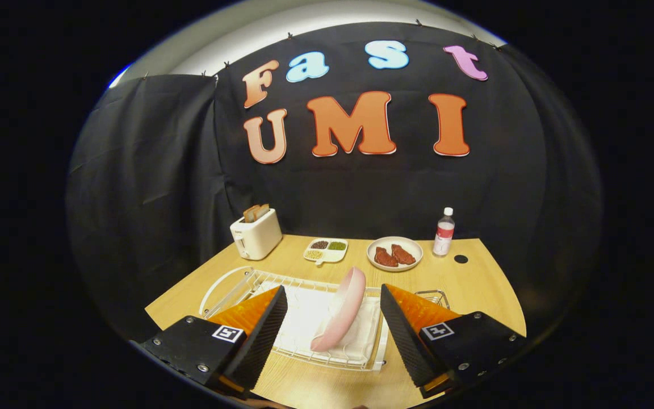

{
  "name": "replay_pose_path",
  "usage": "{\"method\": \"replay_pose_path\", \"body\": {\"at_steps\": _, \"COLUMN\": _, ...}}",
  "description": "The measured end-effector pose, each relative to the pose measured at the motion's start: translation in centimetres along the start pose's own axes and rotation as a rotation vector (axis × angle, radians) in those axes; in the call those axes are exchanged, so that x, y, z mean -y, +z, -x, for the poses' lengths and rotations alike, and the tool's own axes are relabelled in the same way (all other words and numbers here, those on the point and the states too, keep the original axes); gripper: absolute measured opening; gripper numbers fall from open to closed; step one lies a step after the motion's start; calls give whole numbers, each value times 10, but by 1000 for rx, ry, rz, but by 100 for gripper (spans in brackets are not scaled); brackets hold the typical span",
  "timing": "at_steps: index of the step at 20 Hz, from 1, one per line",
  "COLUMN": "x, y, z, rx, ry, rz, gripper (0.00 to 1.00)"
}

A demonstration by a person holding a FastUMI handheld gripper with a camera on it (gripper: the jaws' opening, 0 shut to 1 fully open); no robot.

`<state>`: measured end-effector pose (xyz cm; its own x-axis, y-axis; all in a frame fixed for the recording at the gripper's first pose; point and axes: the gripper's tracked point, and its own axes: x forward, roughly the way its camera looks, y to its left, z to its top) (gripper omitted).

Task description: Take the plate from the dish rack, then take the spoon from the basket and place it into the plate.

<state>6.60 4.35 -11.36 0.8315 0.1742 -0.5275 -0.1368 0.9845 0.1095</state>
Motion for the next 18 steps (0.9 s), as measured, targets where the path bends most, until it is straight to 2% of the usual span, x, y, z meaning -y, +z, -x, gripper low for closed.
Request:
{"method": "replay_pose_path", "body": {"at_steps": 3, "x": -5, "y": -8, "z": -21, "rx": -141, "ry": 12, "rz": -54, "gripper": 98}}
{"method": "replay_pose_path", "body": {"at_steps": 10, "x": 6, "y": -20, "z": -69, "rx": -314, "ry": -52, "rz": -6, "gripper": 97}}
{"method": "replay_pose_path", "body": {"at_steps": 13, "x": 5, "y": -34, "z": -93, "rx": -368, "ry": -36, "rz": -76, "gripper": 96}}
{"method": "replay_pose_path", "body": {"at_steps": 18, "x": 9, "y": -63, "z": -121, "rx": -482, "ry": -57, "rz": -85, "gripper": 87}}
